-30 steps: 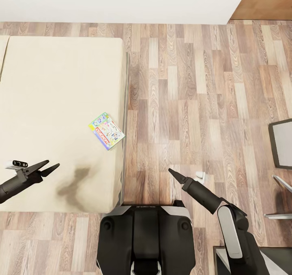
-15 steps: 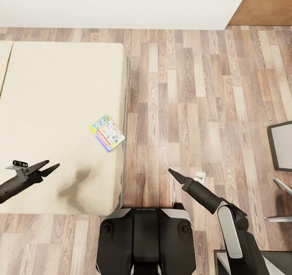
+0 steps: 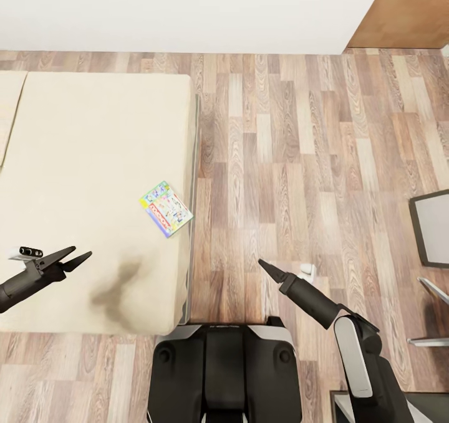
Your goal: Put all the toys in the child's room - the three board games (two on the bed and one on the table), the two jigsaw puzzles on the table, and the tennis ball on the table - inside the toy box on the table in the child's room.
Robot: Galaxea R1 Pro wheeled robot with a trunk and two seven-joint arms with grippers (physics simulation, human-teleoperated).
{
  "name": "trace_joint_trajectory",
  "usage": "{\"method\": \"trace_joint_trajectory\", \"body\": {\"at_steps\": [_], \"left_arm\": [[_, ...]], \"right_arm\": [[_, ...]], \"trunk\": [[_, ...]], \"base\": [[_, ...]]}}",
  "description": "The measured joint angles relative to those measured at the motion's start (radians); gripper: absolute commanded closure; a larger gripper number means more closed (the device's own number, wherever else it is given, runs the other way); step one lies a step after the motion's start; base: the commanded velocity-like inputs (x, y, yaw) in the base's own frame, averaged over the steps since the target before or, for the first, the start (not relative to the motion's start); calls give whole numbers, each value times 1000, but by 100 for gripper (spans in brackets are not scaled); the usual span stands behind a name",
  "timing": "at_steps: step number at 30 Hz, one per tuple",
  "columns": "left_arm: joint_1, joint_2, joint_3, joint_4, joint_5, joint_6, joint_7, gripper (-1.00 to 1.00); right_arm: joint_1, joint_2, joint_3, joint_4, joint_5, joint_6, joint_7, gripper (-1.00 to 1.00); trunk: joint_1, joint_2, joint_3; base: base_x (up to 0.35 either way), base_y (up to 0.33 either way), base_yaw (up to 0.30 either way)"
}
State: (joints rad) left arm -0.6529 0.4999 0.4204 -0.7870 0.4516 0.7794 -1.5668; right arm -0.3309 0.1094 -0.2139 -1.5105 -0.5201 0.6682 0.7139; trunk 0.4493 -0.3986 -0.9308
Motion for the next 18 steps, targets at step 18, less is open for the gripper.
{"method": "trace_joint_trajectory", "body": {"at_steps": [18], "left_arm": [[0,-6,0,0,0,0,0,-100]], "right_arm": [[0,0,9,0,0,-2,-1,-100]], "trunk": [[0,0,28]], "base": [[0,0,0]]}}
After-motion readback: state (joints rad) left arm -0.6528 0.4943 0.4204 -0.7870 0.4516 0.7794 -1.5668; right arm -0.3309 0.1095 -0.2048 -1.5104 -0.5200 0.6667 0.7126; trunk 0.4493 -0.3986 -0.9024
